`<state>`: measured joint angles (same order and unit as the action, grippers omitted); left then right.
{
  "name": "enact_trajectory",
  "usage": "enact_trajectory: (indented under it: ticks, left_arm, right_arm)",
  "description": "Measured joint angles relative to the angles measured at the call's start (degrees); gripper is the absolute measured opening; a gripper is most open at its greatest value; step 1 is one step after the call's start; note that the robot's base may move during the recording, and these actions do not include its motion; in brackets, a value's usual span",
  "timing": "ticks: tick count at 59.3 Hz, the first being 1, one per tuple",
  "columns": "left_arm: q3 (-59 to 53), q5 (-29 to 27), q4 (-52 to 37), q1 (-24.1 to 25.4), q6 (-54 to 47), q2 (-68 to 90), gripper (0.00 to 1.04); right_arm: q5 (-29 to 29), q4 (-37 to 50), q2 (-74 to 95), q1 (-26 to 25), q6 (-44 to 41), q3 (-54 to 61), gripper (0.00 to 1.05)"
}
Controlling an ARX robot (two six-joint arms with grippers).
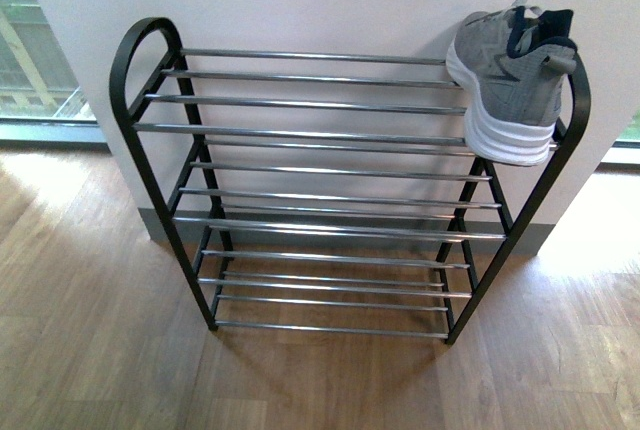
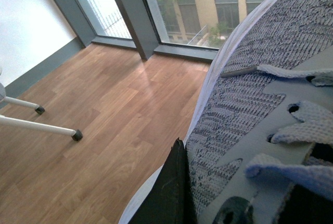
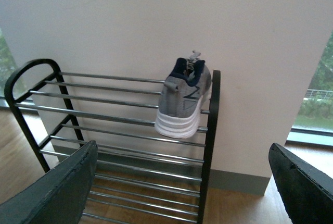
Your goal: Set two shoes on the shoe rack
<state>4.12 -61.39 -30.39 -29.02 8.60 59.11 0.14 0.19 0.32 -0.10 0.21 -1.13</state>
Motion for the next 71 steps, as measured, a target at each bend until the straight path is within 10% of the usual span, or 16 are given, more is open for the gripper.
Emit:
enact_trajectory:
  ticks: [8, 16, 25, 71]
  left_arm:
    - [0.1, 0.9, 0.7, 0.2, 1.0, -0.3, 0.02]
    - [7.5, 30.9, 15.6, 6.2, 22.6, 4.6, 0.02]
    - [19.5, 45.5, 15.8, 5.6, 38.9, 18.8, 0.02]
    - [74.1, 47.5, 35.8, -2.2, 39.0, 55.0, 0.02]
  right_arm:
    - [0.0, 0.0, 0.0, 0.0, 0.0, 0.0, 0.95]
    - [0.0, 0.0, 0.0, 0.0, 0.0, 0.0, 0.95]
    - [-0.1, 0.0, 0.0, 0.0, 0.0, 0.0, 0.95]
    - [-0.1, 0.0, 0.0, 0.0, 0.0, 0.0, 0.95]
